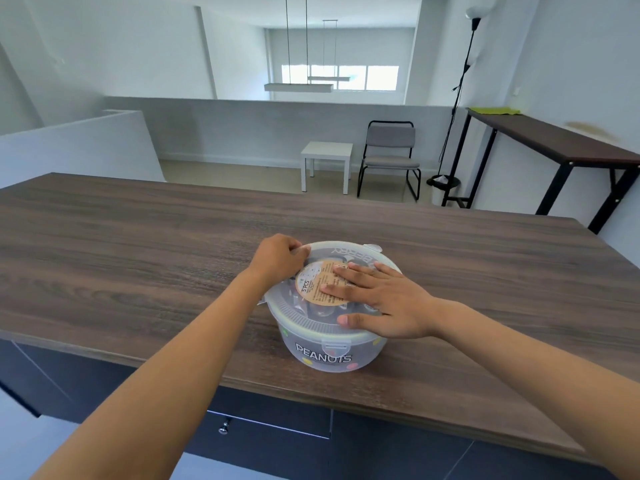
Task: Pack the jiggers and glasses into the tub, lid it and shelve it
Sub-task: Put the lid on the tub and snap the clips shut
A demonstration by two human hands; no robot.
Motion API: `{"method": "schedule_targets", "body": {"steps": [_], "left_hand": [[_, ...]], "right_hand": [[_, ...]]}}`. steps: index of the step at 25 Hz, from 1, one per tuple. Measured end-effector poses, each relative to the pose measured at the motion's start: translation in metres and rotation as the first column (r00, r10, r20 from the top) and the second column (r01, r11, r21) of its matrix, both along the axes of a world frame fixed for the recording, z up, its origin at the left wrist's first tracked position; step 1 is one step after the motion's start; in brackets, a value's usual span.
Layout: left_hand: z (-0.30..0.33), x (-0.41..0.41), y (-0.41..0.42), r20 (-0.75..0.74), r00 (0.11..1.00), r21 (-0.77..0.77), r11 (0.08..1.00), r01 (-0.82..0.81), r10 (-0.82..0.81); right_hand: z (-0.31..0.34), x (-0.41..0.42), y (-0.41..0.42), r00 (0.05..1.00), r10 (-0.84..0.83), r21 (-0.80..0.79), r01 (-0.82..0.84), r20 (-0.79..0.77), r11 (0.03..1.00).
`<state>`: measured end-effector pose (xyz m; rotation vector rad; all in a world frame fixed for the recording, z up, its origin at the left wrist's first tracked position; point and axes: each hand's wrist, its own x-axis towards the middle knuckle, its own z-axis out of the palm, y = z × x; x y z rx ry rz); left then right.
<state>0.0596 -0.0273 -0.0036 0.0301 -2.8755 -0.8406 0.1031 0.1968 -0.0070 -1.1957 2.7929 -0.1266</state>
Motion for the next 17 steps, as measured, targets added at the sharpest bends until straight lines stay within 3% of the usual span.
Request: {"method": "schedule_targets", "body": {"steps": [6,11,14,16,17], "left_hand": [[0.0,-0.007,0.0,0.029,0.999,-0.054,0.998,0.044,-0.043],[0.002,-0.01,-0.004,0.081,0.995,0.034,0.998,0.058,-0.06],[0.009,0.0,-0.003,0.153,0.985,0.167,0.985,0.049,-0.075],[0.012,0.012,-0.005,0.123,0.991,0.208,0.977,0.033,-0.06],[0.013,0.02,-0.009,0.056,0.998,0.159,0.987,-0.002,-0.007]], "right_hand": [[-0.002,0.0,0.0,1.0,0.003,-0.036,-0.003,-0.011,0.999],[-0.002,0.001,0.0,1.0,-0.006,-0.054,0.005,-0.007,0.999],[-0.001,0.001,0.0,1.0,-0.014,-0.047,0.013,-0.003,0.999],[-0.001,0.0,0.002,1.0,-0.02,-0.046,0.02,-0.001,0.999],[-0.001,0.0,0.002,1.0,-0.022,-0.048,0.022,-0.001,0.999]]}}
